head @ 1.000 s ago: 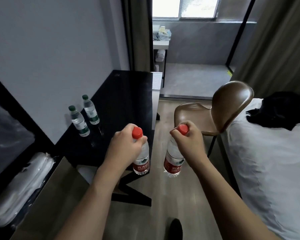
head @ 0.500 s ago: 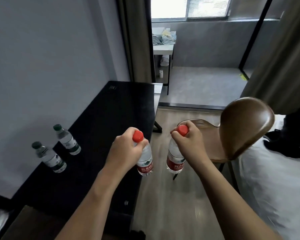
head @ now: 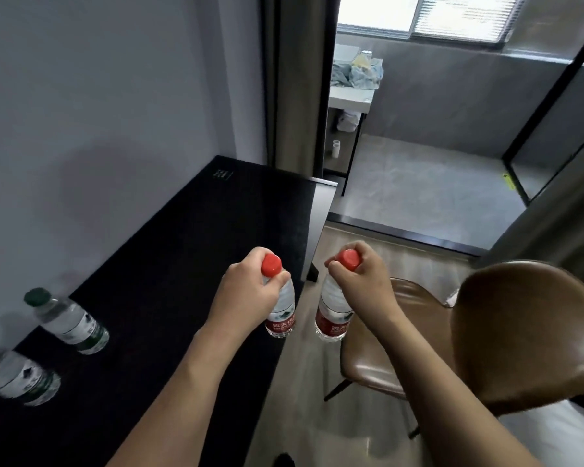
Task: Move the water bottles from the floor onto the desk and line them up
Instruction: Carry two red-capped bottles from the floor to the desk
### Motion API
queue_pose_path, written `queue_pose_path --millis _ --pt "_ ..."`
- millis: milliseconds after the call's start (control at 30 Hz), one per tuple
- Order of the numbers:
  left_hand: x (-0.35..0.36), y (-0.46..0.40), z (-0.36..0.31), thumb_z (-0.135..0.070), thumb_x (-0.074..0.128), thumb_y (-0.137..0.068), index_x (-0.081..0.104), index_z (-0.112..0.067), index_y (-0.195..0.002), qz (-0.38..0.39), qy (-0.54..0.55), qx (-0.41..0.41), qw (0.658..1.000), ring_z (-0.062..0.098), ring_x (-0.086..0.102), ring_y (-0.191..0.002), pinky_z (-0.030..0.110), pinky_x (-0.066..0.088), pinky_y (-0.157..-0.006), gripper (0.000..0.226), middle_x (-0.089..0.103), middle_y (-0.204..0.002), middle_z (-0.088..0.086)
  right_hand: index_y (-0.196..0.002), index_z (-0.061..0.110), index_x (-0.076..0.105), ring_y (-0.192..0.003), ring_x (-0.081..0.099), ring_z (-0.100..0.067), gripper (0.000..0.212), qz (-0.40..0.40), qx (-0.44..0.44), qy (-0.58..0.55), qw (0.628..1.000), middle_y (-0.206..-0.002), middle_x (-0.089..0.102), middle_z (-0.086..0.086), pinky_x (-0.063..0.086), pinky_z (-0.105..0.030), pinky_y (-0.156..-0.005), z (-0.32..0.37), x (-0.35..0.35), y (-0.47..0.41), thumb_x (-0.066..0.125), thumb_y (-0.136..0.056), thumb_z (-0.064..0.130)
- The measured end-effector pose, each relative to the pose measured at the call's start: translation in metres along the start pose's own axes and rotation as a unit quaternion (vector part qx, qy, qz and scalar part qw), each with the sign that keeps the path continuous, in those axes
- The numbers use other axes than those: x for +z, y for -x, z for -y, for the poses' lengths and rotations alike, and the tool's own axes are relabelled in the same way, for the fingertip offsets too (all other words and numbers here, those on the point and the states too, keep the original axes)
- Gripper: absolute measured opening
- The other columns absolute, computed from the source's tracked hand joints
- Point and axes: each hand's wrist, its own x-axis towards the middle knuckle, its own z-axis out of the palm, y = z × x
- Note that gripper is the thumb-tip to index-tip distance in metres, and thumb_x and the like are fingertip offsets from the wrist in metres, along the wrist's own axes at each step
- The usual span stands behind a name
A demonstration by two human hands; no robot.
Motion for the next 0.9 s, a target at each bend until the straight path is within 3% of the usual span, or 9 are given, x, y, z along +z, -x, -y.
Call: queue_pose_path --millis 100,233,400,500,667,833,900 --pt "0.000 -0.040 0.002 -0.037 0.069 -0.088 0.057 -0.031 -0.091 -0.018 -0.002 -0.009 1.000 0.000 0.060 -0.069 0.014 0.042 -0.057 0.014 0.062 -0.074 -0.012 -0.086 0.018 0.061 -0.074 0.063 -0.006 0.010 0.016 -0.015 0.001 1.000 -0.081 0.068 0.002 0.047 -0.009 -0.060 0.003 0.009 -0.046 0.069 -0.081 0.014" --pt "-0.003 -0.079 0.012 -0.036 0.070 -0.088 0.058 -0.032 -0.093 -0.044 -0.008 -0.030 0.999 -0.001 0.061 -0.071 0.014 0.045 -0.060 0.014 0.062 -0.075 -0.013 -0.088 0.018 0.061 -0.075 0.062 -0.002 0.011 0.054 -0.024 -0.001 0.998 -0.079 0.067 0.006 0.047 -0.010 -0.061 0.004 0.031 -0.100 0.070 -0.083 0.015" --pt "0.000 -0.117 0.034 -0.035 0.069 -0.089 0.056 -0.031 -0.094 -0.091 -0.023 -0.084 0.992 -0.006 0.059 -0.078 0.009 0.044 -0.056 0.014 0.061 -0.075 -0.012 -0.086 0.022 0.061 -0.078 0.065 -0.002 0.012 0.137 -0.043 -0.033 0.989 -0.081 0.070 0.007 0.047 -0.006 -0.063 -0.001 0.080 -0.161 0.069 -0.082 0.015" --pt "-0.001 -0.129 0.046 -0.036 0.068 -0.090 0.055 -0.033 -0.096 -0.122 -0.040 -0.127 0.984 -0.010 0.057 -0.083 0.004 0.045 -0.064 0.014 0.062 -0.076 -0.012 -0.083 0.025 0.060 -0.076 0.064 0.002 0.014 0.202 -0.055 -0.044 0.977 -0.080 0.070 0.010 0.044 -0.003 -0.062 -0.002 0.115 -0.190 0.069 -0.081 0.014" --pt "-0.017 -0.145 0.081 -0.041 0.067 -0.089 0.054 -0.039 -0.097 -0.175 -0.082 -0.223 0.955 -0.003 0.060 -0.065 0.009 0.041 -0.053 0.016 0.062 -0.073 -0.015 -0.078 0.032 0.059 -0.075 0.065 0.000 0.019 0.310 -0.074 -0.058 0.946 -0.082 0.069 0.015 0.046 -0.006 -0.060 -0.008 0.182 -0.225 0.068 -0.080 0.016" --pt "-0.038 -0.140 0.134 -0.037 0.068 -0.088 0.055 -0.033 -0.102 -0.246 -0.102 -0.296 0.917 0.000 0.056 -0.061 0.010 0.032 -0.052 0.019 0.057 -0.069 -0.016 -0.080 0.036 0.059 -0.078 0.065 0.003 0.017 0.402 -0.083 -0.039 0.911 -0.083 0.069 0.015 0.046 -0.005 -0.060 -0.009 0.258 -0.233 0.067 -0.079 0.021" --pt "-0.049 -0.139 0.158 -0.037 0.068 -0.089 0.053 -0.034 -0.101 -0.273 -0.111 -0.323 0.899 0.003 0.055 -0.064 0.019 0.037 -0.055 0.020 0.056 -0.071 -0.016 -0.081 0.034 0.059 -0.078 0.065 0.003 0.014 0.425 -0.084 -0.034 0.901 -0.083 0.069 0.014 0.047 -0.007 -0.059 -0.007 0.289 -0.233 0.068 -0.079 0.023"
